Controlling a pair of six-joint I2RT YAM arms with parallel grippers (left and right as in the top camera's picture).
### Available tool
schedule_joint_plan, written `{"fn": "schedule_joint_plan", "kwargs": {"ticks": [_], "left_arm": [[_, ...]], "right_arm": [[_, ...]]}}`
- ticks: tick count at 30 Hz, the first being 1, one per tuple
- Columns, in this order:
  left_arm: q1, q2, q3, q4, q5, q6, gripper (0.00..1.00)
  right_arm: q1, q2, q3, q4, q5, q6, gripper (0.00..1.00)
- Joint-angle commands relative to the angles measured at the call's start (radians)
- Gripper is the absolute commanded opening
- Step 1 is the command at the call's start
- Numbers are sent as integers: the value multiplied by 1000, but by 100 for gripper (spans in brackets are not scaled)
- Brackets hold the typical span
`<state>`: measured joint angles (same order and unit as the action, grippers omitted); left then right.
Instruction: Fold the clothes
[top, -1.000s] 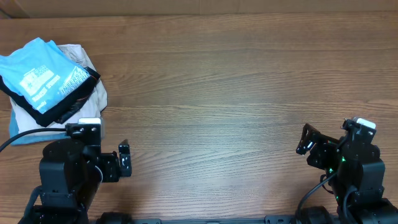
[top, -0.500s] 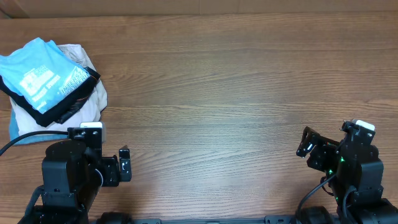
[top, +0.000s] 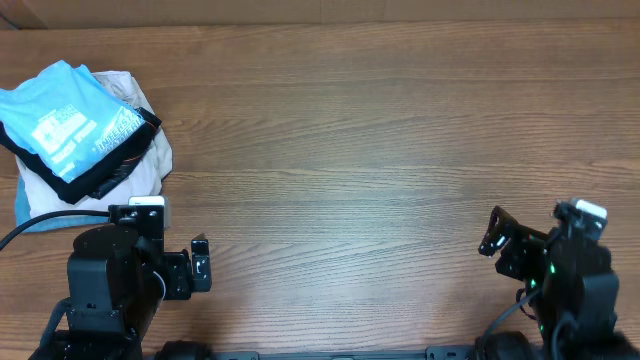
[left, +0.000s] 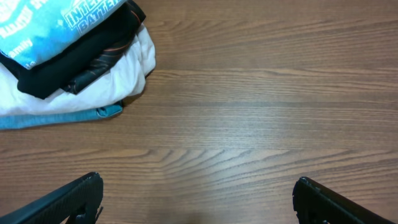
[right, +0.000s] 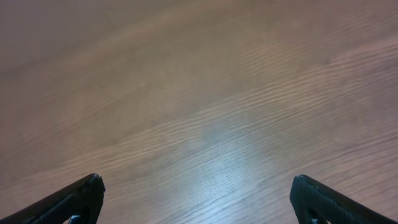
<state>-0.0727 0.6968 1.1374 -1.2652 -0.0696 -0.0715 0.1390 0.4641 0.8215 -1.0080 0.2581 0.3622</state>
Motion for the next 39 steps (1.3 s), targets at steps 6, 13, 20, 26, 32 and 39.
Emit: {"fn": "schedule_joint_plan", "kwargs": {"ticks": [6, 13, 20, 26, 32, 39], "left_arm": [[-6, 3, -3, 2, -16, 5, 100], [-6, 3, -3, 2, -16, 5, 100], [-6, 3, -3, 2, -16, 5, 100], [-6, 3, -3, 2, -16, 5, 100], [-6, 3, -3, 2, -16, 5, 100], [-6, 3, -3, 2, -16, 5, 100]], "right_arm": [[-57, -394, -354, 283, -182, -201, 100], [-166, -460, -558, 587, -329, -242, 100], [-180, -461, -784, 980, -365, -317, 100], [-180, -461, -814, 925, -357, -347, 100], [-180, -461, -813, 932, -357, -336, 100], [-180, -461, -813, 932, -357, -336, 100]]}}
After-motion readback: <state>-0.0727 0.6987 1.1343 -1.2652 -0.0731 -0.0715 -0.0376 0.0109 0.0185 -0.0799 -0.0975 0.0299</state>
